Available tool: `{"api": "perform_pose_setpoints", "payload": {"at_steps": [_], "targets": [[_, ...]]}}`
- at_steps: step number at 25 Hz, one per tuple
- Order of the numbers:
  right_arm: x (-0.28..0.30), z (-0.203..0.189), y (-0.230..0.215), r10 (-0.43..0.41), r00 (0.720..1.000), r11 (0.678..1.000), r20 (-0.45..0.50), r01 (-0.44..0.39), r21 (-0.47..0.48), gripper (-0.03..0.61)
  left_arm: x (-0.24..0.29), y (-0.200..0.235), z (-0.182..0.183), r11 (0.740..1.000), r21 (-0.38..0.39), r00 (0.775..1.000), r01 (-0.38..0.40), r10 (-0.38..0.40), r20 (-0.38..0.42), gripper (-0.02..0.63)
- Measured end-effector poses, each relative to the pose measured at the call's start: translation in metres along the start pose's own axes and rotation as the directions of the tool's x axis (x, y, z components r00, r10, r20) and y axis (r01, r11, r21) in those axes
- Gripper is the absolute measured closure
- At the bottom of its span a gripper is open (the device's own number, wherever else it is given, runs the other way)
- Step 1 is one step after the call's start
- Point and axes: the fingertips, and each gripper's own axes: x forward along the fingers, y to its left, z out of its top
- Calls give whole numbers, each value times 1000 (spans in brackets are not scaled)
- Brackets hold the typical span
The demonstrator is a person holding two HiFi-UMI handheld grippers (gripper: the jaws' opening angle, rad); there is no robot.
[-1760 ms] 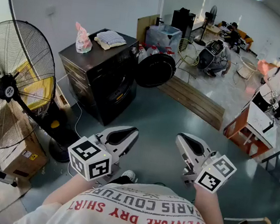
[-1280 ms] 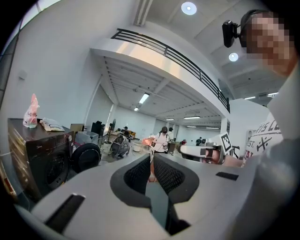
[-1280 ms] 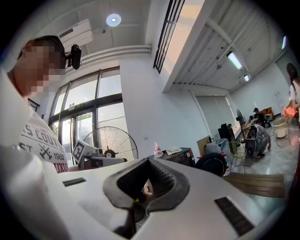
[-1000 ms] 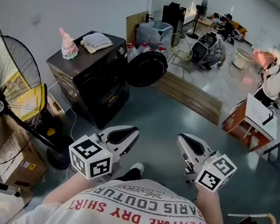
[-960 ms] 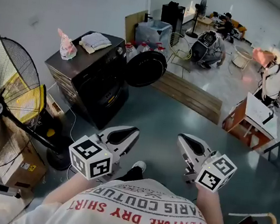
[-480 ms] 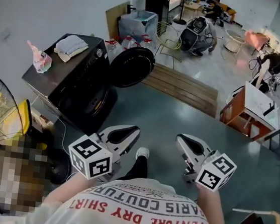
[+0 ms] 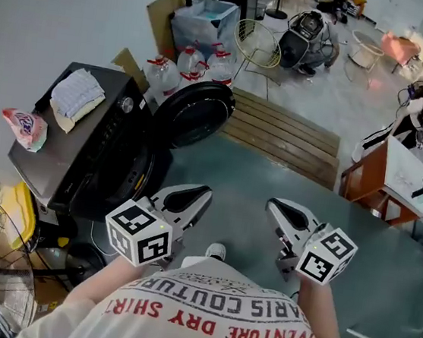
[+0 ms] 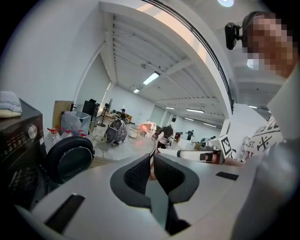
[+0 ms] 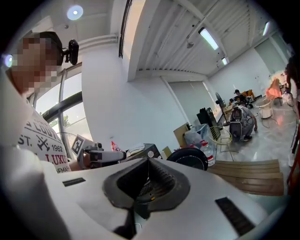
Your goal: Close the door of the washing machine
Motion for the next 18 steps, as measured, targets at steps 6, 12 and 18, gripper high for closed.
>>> {"api": "perform_pose_setpoints", "payload": {"at_steps": [6, 12, 18], "targets": [[62, 31, -47, 18, 1000, 1000, 0, -18, 9, 555, 51, 61, 31, 1000, -19, 1000, -2, 2, -9, 569], [101, 48, -89, 41, 999, 999, -18, -40, 18, 554, 83, 105, 48, 999, -42, 1000, -27, 26, -9, 569], [157, 73, -147, 109, 991, 994, -77, -109, 9, 554, 120, 158, 70, 991, -81, 995, -102, 102, -5, 569]]}}
